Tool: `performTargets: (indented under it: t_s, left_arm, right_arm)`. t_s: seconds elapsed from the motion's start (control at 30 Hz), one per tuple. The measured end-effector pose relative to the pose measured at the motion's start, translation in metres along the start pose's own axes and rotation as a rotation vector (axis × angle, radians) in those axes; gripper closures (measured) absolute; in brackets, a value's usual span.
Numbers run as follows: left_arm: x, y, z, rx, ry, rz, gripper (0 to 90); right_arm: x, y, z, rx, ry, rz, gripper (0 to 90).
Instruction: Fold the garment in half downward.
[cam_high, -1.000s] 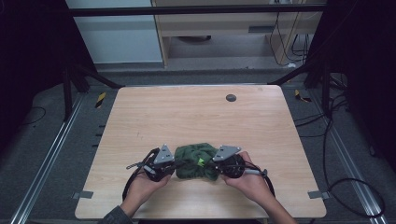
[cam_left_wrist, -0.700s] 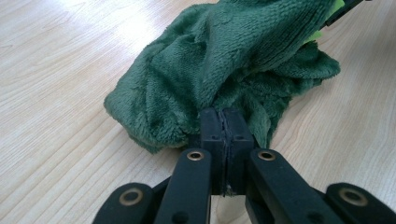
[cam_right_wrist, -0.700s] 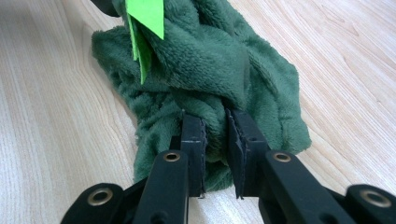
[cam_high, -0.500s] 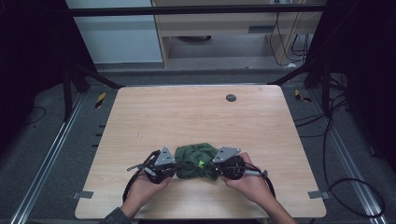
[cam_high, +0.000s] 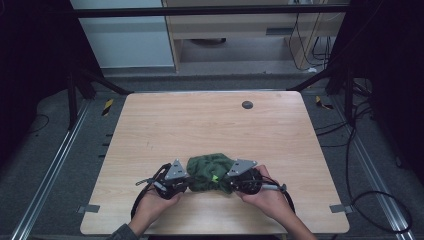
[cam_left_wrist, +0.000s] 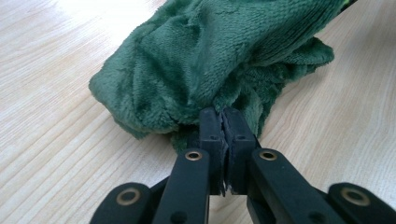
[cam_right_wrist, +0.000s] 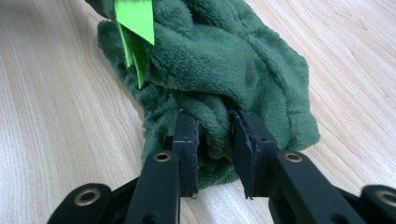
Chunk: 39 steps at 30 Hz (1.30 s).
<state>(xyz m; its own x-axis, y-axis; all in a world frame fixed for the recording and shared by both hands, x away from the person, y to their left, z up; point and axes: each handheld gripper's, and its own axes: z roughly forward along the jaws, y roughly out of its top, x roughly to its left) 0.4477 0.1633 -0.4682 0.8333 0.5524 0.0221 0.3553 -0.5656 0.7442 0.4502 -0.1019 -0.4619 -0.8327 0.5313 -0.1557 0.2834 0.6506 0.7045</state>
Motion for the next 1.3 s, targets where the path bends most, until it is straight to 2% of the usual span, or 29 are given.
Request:
performTargets:
  t_s: [0.33,0.87,1.07,1.3]
  left_arm:
    - [-0.0045,-0.0031,0.0027,0.001,-0.013,-0.011,83.0]
    - [-0.0062,-0.0052,-0.0014,-0.008,0.002,-0.018,76.4]
    - [-0.0089,-0.0048,-0.0032,-0.012,0.005,-0.016,72.5]
    - [-0.0084,-0.0048,-0.0064,-0.014,0.014,-0.024,63.3]
  right_arm:
    - [0.003,-0.0027,0.0009,0.009,-0.002,0.0,65.2]
    - [0.0052,-0.0052,0.0,0.018,-0.006,0.01,51.4]
    - [0.0061,-0.0059,-0.0006,0.02,-0.005,0.014,47.6]
    - [0.0049,-0.0066,-0.0032,0.018,-0.011,0.027,40.1]
